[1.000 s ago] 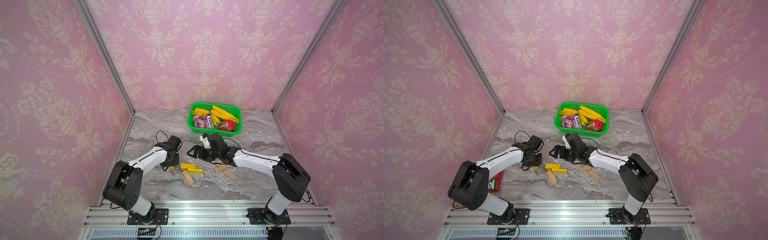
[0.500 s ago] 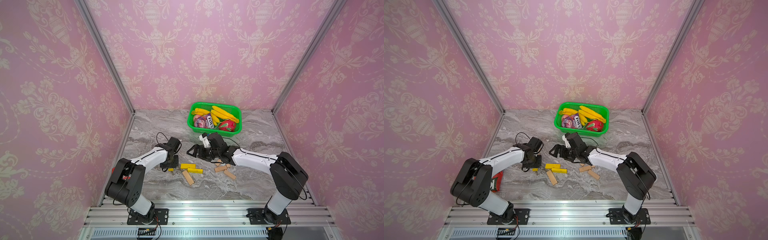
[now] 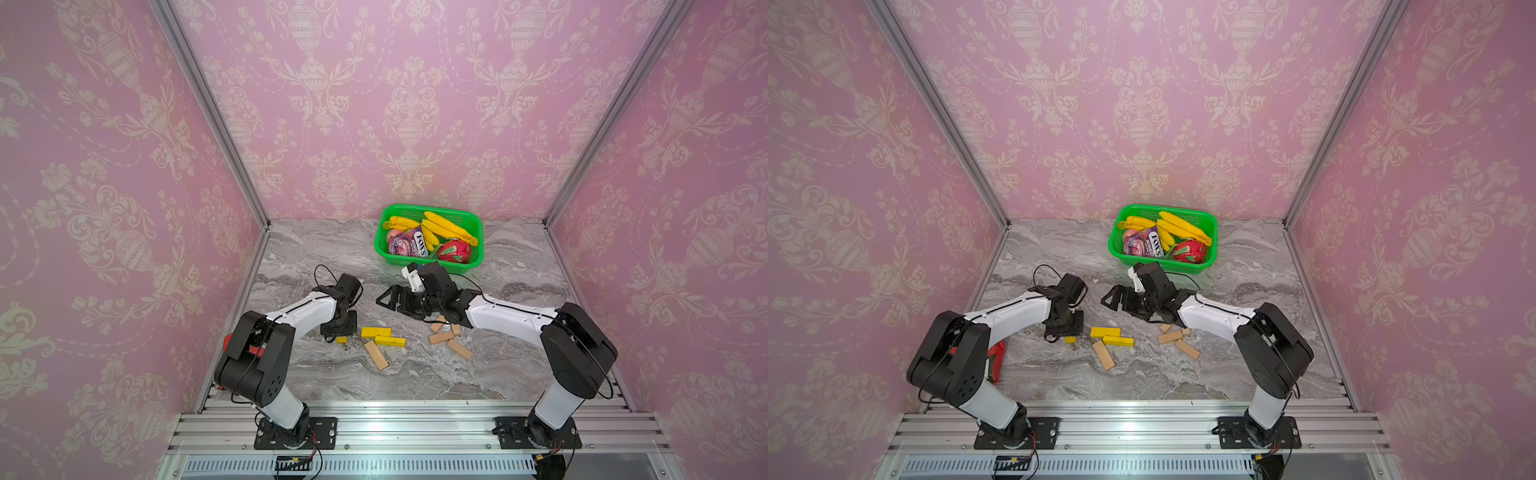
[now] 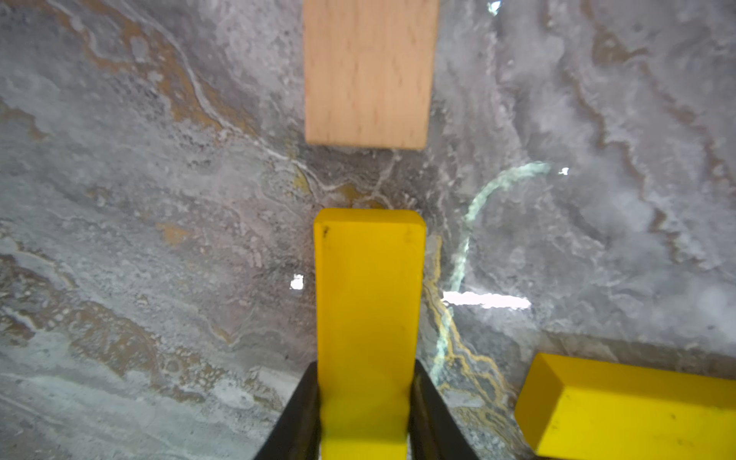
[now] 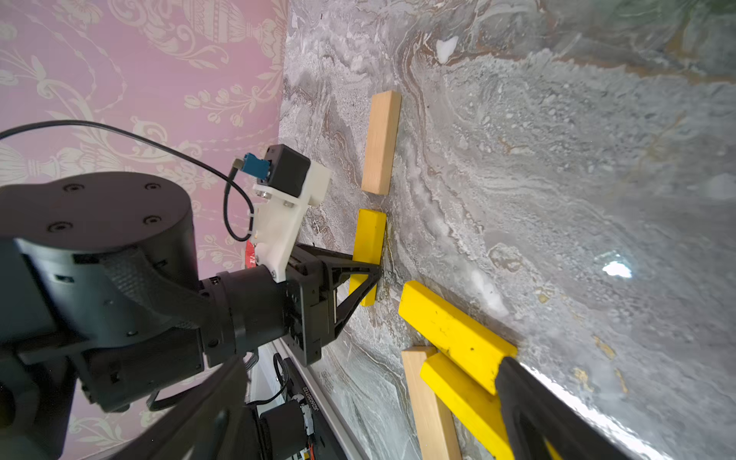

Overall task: Assemble the letter k with building blocks
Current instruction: Assemble the building block at the center of the board.

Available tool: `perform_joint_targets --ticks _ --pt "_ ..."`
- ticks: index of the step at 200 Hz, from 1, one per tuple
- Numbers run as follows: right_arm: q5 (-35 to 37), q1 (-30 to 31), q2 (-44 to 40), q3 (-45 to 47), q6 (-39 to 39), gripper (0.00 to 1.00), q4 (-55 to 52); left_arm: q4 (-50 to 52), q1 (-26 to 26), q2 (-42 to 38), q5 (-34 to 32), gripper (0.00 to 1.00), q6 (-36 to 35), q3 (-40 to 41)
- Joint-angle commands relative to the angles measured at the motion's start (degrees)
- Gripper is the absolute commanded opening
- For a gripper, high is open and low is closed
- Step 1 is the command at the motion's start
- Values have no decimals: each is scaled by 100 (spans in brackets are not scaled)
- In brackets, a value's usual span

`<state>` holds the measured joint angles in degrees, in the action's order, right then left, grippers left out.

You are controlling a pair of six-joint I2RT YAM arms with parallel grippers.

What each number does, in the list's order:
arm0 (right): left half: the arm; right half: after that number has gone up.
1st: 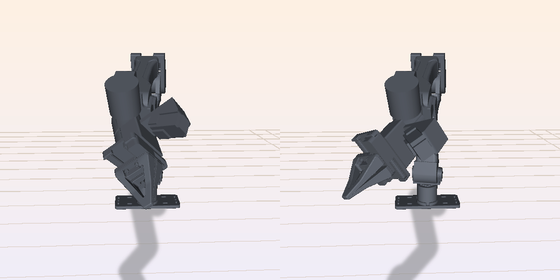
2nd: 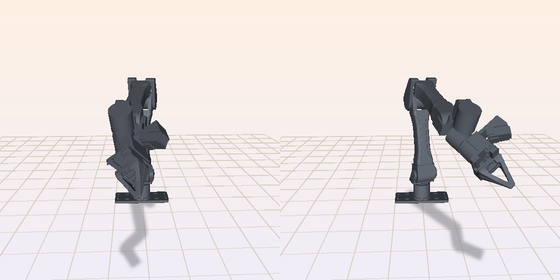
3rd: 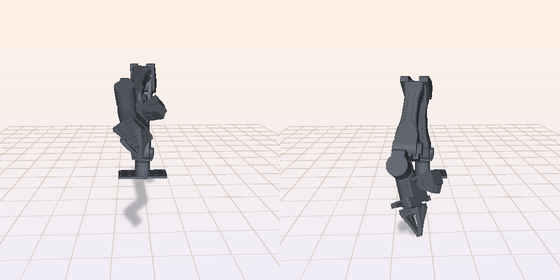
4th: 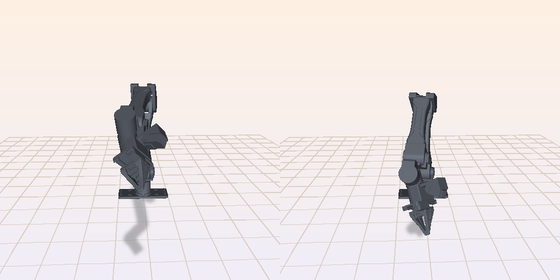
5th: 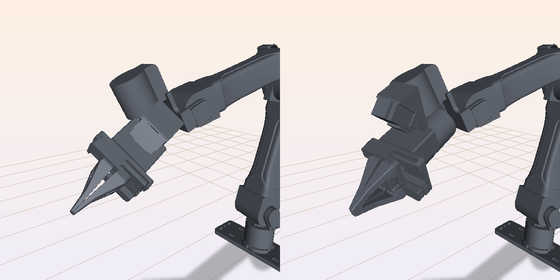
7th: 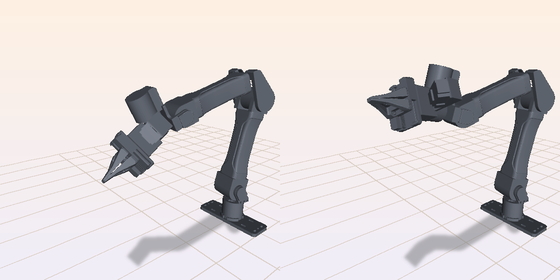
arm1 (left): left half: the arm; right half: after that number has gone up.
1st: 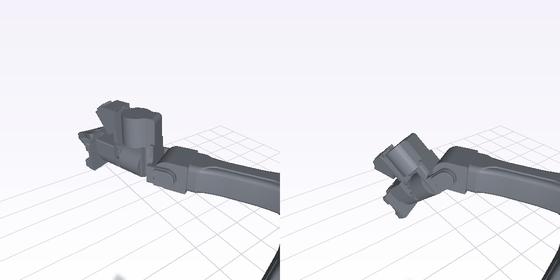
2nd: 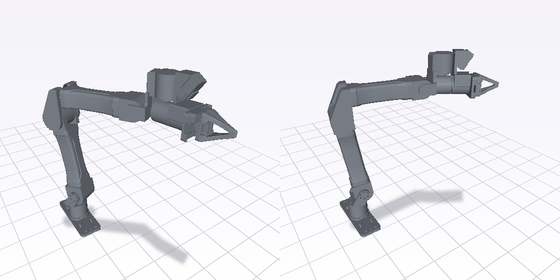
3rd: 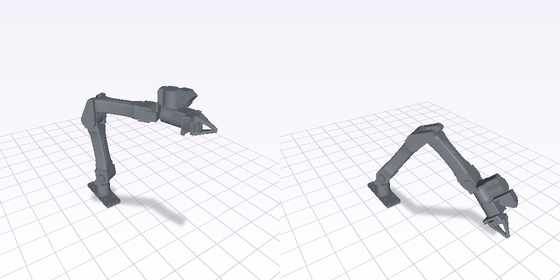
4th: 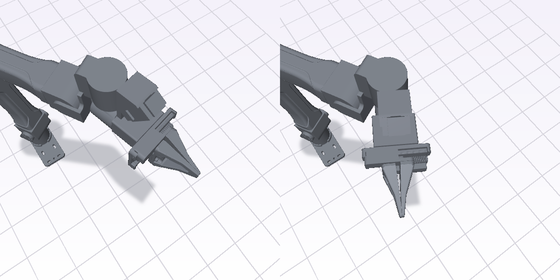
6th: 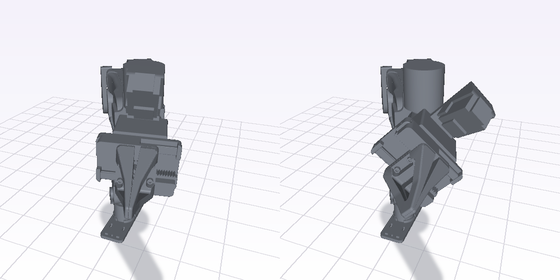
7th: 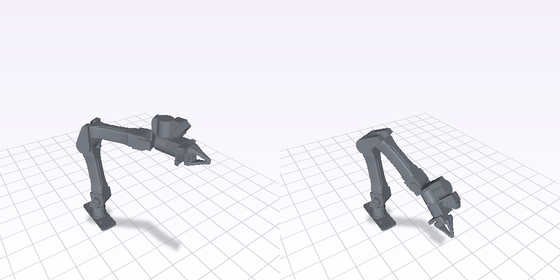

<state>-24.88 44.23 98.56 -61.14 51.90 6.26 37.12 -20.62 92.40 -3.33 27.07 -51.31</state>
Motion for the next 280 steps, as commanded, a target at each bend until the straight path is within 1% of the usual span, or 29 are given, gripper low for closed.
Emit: perform_joint_targets --ticks 1,180,280 --pt "-92 -45 50 -170 91 100 41 165 74 193 19 21 -158 -123" --pt "-80 -44 65 -103 170 100 156 197 243 557 80 21 -320 -353" --pt "-97 -38 101 -29 206 100 260 258 320 614 57 20 -311 -370"
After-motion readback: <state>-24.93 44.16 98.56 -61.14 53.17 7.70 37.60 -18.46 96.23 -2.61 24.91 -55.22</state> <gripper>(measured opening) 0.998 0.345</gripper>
